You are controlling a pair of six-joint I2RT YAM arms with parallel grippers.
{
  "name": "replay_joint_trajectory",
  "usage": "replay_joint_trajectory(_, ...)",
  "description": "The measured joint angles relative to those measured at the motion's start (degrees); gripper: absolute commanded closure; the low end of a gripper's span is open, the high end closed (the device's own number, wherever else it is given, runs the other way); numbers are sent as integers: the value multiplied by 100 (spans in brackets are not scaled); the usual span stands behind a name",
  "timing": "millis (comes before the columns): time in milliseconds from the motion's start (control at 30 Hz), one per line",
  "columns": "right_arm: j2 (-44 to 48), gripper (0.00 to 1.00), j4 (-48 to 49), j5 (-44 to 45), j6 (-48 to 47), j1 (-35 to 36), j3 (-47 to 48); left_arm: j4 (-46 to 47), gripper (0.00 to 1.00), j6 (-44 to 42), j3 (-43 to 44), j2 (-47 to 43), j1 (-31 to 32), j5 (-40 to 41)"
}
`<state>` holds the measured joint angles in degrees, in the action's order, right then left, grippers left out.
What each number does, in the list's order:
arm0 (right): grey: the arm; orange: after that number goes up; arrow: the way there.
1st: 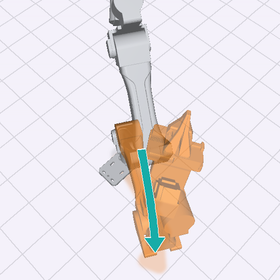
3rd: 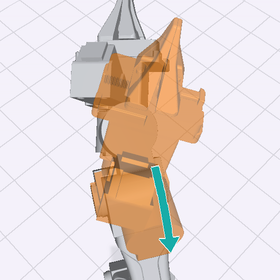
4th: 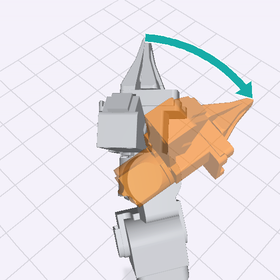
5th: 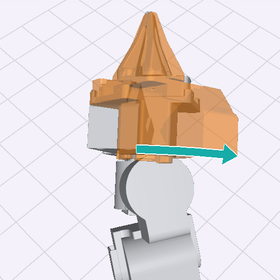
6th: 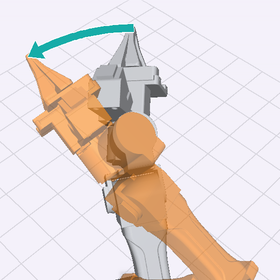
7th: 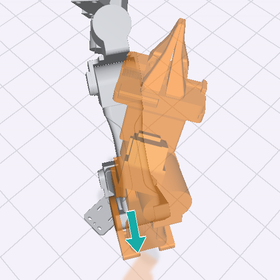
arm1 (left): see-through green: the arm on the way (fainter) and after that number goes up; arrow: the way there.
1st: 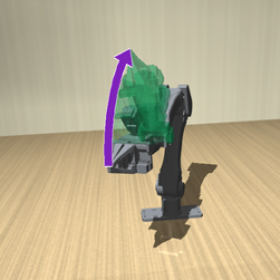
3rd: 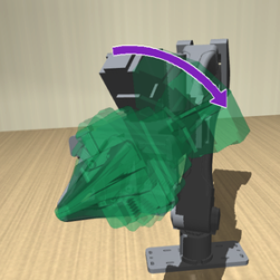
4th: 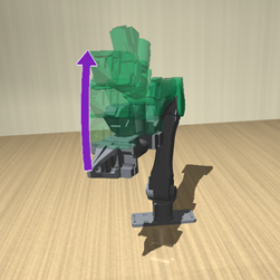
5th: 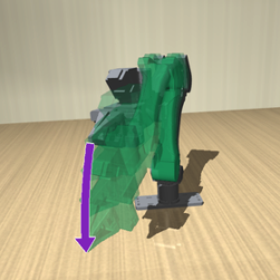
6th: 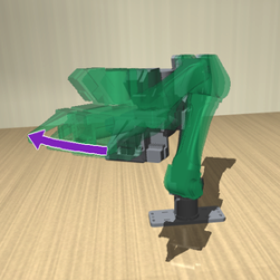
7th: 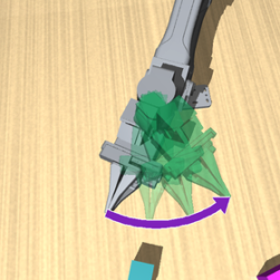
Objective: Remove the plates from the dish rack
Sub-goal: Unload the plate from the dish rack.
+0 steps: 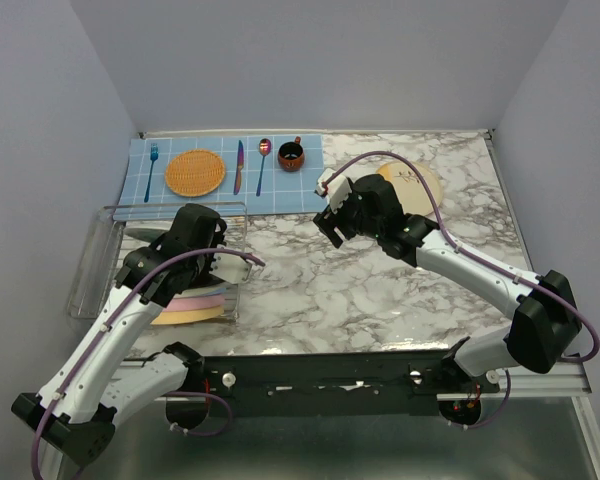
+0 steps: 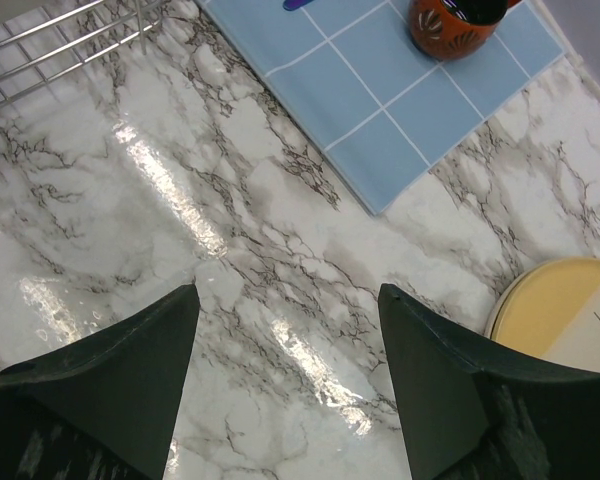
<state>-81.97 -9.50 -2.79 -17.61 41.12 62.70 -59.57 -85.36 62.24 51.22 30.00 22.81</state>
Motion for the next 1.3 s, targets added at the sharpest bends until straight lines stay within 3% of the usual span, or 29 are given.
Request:
replay_joint_trajectory(733, -111, 19, 0, 7, -4, 0, 0, -378, 100, -164, 767, 103, 0, -251)
replay_joint_trajectory(1067, -186, 19, -55, 7, 2, 0, 55, -713, 100, 442, 2179, 577, 0, -680)
replay_joint_trajectory(1300, -44, 19, -323, -7, 79, 0, 608, -1152, 100, 1388, 3139, 1038, 4, -1357)
